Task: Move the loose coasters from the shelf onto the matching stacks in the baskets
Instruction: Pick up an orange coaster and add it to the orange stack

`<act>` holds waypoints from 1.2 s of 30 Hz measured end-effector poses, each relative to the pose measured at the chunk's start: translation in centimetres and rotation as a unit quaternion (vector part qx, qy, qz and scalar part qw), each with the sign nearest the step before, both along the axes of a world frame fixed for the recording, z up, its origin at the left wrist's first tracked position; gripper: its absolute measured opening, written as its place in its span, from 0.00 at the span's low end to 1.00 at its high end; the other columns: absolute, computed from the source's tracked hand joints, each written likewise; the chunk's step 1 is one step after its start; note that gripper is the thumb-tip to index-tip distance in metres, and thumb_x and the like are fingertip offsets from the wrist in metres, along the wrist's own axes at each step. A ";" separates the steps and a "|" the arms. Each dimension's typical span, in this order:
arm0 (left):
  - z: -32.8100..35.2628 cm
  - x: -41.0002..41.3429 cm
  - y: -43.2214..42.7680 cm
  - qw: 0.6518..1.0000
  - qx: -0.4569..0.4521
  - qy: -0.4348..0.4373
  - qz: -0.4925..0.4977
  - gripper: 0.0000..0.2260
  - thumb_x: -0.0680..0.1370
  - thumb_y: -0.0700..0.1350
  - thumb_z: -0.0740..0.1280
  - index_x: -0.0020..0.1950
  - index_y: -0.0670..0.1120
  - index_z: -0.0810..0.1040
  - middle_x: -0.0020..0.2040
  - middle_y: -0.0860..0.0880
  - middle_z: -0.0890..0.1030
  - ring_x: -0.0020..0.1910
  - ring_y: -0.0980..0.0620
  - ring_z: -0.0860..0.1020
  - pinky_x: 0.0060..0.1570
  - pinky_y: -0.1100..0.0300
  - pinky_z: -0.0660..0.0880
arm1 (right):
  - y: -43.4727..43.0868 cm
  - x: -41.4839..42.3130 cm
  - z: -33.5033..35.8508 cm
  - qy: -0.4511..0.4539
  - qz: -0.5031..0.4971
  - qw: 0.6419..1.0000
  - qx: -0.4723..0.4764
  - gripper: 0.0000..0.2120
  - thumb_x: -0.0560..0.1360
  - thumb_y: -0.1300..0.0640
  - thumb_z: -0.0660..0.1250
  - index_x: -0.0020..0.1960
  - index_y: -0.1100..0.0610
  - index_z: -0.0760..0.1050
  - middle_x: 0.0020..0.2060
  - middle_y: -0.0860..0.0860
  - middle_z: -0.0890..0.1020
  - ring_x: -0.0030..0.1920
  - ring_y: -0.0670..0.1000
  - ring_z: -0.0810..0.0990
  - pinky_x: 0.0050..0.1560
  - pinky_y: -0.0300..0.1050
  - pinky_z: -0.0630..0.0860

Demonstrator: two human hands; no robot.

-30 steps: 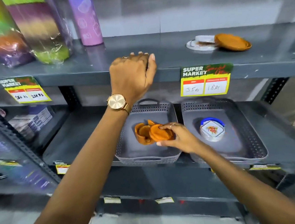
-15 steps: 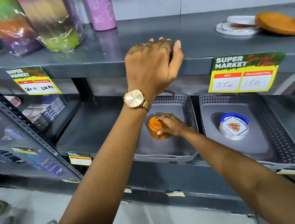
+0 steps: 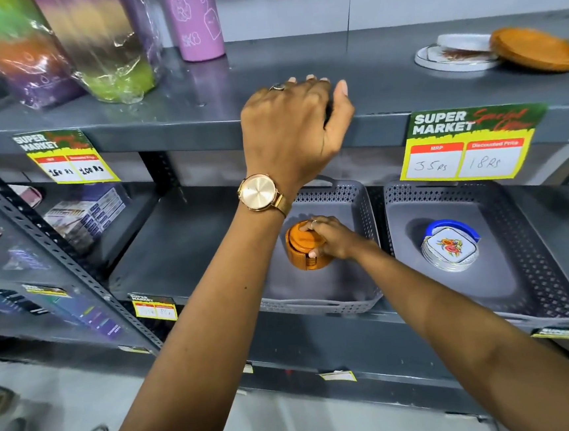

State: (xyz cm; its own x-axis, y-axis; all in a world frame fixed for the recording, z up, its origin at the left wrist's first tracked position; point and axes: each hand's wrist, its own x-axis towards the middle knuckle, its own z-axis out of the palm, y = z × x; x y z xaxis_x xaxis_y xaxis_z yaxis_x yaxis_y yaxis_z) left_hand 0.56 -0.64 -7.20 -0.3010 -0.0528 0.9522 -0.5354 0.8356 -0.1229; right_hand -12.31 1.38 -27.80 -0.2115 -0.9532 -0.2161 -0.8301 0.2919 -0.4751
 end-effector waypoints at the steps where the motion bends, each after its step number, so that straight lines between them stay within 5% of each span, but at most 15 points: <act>1: 0.0 0.0 0.0 1.000 0.001 0.000 -0.001 0.19 0.78 0.49 0.58 0.27 0.46 0.74 0.24 0.50 0.75 0.25 0.46 0.75 0.31 0.61 0.57 | 0.0 0.0 -0.2 0.001 0.001 1.000 -0.001 0.33 0.71 0.55 0.72 0.73 0.53 0.63 0.77 0.56 0.57 0.76 0.60 0.54 0.74 0.55 0.56; 10: 0.2 0.1 0.3 1.000 0.009 -0.012 0.007 0.19 0.78 0.49 0.58 0.28 0.47 0.75 0.24 0.50 0.76 0.26 0.47 0.76 0.31 0.61 0.57 | 0.7 0.8 -0.2 0.006 -0.020 1.000 -0.001 0.34 0.74 0.54 0.70 0.75 0.55 0.60 0.78 0.54 0.53 0.77 0.59 0.53 0.76 0.54 0.54; 18: 0.5 0.5 0.8 0.999 0.037 -0.035 0.002 0.20 0.79 0.49 0.56 0.31 0.46 0.79 0.28 0.50 0.79 0.30 0.48 0.79 0.30 0.60 0.62 | 5.8 4.0 4.2 0.034 -0.053 0.988 -0.139 0.33 0.78 0.51 0.63 0.78 0.52 0.52 0.79 0.52 0.53 0.79 0.54 0.48 0.78 0.55 0.52; 25: 1.2 1.2 1.9 0.994 0.071 -0.081 -0.006 0.18 0.78 0.47 0.57 0.37 0.45 0.83 0.34 0.49 0.83 0.33 0.47 0.81 0.29 0.62 0.63 | 13.6 8.9 10.6 0.060 -0.019 0.946 -0.318 0.31 0.78 0.41 0.48 0.75 0.57 0.61 0.76 0.55 0.61 0.78 0.51 0.52 0.78 0.48 0.51; 31: 1.7 0.8 2.7 0.981 0.151 -0.113 0.042 0.19 0.75 0.49 0.53 0.29 0.45 0.74 0.25 0.46 0.75 0.23 0.44 0.74 0.26 0.63 0.55 | 20.0 11.1 19.1 0.055 -0.001 0.895 -0.442 0.19 0.79 0.51 0.61 0.69 0.54 0.71 0.69 0.48 0.72 0.74 0.44 0.63 0.74 0.35 0.59; 34: 2.1 0.5 3.5 0.977 0.164 -0.129 0.036 0.19 0.77 0.50 0.53 0.38 0.44 0.80 0.35 0.43 0.80 0.36 0.40 0.79 0.30 0.57 0.66 | 21.5 8.9 23.9 0.072 -0.040 0.833 -0.547 0.13 0.78 0.56 0.65 0.60 0.57 0.78 0.58 0.48 0.81 0.62 0.44 0.77 0.65 0.39 0.72; 36: 2.9 -0.2 4.0 0.964 0.214 -0.156 0.030 0.17 0.80 0.50 0.56 0.52 0.41 0.80 0.51 0.39 0.81 0.54 0.38 0.77 0.48 0.49 0.73 | 21.2 5.9 26.3 0.069 -0.097 0.808 -0.576 0.11 0.77 0.55 0.66 0.57 0.57 0.79 0.52 0.50 0.84 0.55 0.45 0.82 0.60 0.44 0.77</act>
State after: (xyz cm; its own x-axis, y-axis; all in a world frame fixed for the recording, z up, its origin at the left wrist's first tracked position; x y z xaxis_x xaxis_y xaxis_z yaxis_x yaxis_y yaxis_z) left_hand 0.40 3.40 -4.33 -0.5530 -0.4476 0.7027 -0.5778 0.8137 0.0637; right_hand -6.39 22.62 -1.52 -0.3281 -0.4503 0.8304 -0.8903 -0.1466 -0.4312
